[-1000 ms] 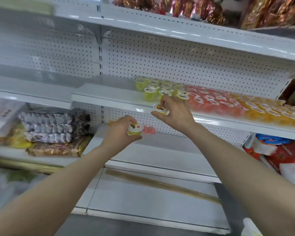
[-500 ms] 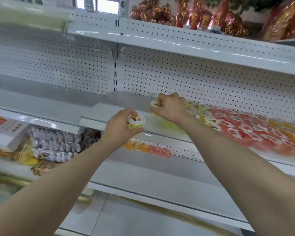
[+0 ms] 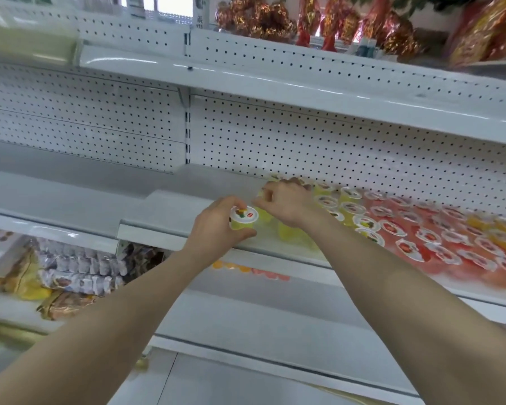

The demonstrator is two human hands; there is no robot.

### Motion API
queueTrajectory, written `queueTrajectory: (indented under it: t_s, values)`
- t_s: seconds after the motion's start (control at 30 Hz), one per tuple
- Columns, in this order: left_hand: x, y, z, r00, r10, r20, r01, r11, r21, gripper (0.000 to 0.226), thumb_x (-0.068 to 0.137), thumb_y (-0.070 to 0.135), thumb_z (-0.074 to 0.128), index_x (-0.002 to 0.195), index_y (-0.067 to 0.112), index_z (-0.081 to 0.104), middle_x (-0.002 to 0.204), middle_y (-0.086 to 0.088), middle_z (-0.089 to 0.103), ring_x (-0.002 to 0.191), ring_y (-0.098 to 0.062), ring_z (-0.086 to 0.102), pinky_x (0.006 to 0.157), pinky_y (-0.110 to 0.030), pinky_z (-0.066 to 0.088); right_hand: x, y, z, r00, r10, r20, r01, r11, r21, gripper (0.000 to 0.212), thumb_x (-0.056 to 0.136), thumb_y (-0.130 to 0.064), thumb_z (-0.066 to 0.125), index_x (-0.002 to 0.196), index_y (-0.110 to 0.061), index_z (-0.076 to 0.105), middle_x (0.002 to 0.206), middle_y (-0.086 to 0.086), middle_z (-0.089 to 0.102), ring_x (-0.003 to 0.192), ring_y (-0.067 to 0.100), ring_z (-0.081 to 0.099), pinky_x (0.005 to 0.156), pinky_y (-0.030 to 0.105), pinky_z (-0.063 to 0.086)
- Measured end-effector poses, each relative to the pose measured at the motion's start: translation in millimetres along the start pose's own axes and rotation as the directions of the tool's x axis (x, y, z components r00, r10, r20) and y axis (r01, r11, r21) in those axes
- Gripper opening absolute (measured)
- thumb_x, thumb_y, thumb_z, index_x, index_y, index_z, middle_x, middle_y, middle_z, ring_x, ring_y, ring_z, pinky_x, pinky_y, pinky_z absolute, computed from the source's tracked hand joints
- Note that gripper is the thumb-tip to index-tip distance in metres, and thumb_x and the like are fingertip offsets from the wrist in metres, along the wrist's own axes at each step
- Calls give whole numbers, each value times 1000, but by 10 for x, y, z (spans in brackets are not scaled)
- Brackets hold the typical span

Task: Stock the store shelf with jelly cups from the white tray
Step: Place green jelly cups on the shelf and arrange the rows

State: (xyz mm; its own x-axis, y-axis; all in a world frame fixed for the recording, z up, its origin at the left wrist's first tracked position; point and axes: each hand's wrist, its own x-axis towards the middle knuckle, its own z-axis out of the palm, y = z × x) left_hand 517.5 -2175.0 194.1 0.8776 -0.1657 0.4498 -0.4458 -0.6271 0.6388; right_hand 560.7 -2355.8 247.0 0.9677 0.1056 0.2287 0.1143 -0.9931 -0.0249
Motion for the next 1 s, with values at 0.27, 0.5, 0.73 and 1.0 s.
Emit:
queueTrajectory:
  t_s: [0.27,0.5,0.73,1.0]
  values:
    - [10,169,218,996,-37,75,34,999,41,47,70,40,83,99,28,48,108,4,57,90,-16,50,71,-30,35,-204,359,-121,952,10,-306,-17,1000,-19,28,94,-41,51,103,-18,64,110,6,61,112,31,49,92,42,34]
    - [-103,206,151,995,96,36,-100,984,148,63,70,40,83,122,20,54,123,-4,51,114,-25,48,92,-30,38,-599,498,-82,900,-22,-435,-19,996,-90,32,89,-42,62,110,-19,67,113,9,63,102,35,58,84,46,42]
    - [-407,533,77,928,361,-90,-326,906,269,45,81,32,74,120,13,58,119,-9,54,114,-31,49,97,-38,42,-1352,602,-189,858,-121,-500,37,984,-175,36,84,-39,60,112,-18,64,108,7,63,100,32,58,86,46,41]
    - [-1149,1144,560,848,529,29,-521,823,225,43,83,31,72,121,14,60,121,-6,56,115,-28,47,97,-33,38,-2746,1125,-62,902,-85,-423,-30,965,-260,36,86,-38,59,114,-16,64,108,6,64,101,32,57,86,44,38]
